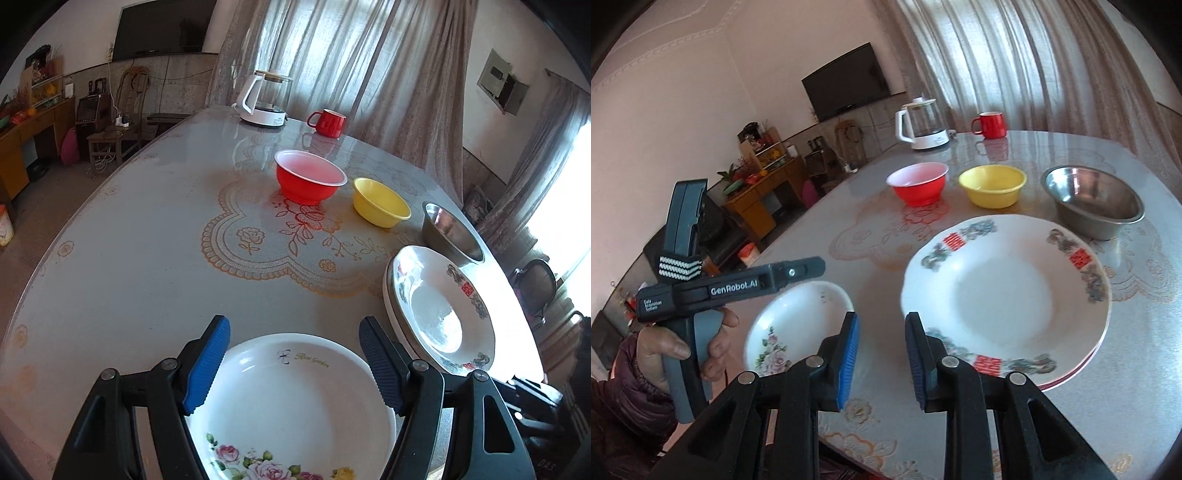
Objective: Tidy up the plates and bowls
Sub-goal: 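Move the left tool to the white rose-pattern plate rim and close it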
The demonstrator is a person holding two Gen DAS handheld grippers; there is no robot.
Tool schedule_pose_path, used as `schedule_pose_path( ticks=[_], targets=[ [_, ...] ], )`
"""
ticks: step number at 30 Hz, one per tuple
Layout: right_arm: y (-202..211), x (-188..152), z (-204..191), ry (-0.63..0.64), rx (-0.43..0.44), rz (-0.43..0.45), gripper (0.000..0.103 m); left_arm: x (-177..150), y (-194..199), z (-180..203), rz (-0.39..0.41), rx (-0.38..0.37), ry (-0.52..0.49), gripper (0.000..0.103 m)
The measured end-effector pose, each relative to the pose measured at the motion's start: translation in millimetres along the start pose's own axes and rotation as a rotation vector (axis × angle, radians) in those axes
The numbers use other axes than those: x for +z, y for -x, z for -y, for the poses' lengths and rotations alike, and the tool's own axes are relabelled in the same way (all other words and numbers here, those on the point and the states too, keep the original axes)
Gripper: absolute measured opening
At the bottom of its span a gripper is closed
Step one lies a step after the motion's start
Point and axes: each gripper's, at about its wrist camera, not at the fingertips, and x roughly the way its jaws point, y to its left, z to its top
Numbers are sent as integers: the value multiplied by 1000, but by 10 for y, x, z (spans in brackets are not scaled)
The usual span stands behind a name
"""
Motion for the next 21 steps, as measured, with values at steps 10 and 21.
schedule_pose_path(
  ticks=[10,21],
  targets=[
    [-500,-182,-65,-57,74,-122,24,-282,328,-670,9,2,62,71],
    [-716,-243,-47,-90,116,-155,18,-625,132,-688,-82,-87,45,34]
  ],
)
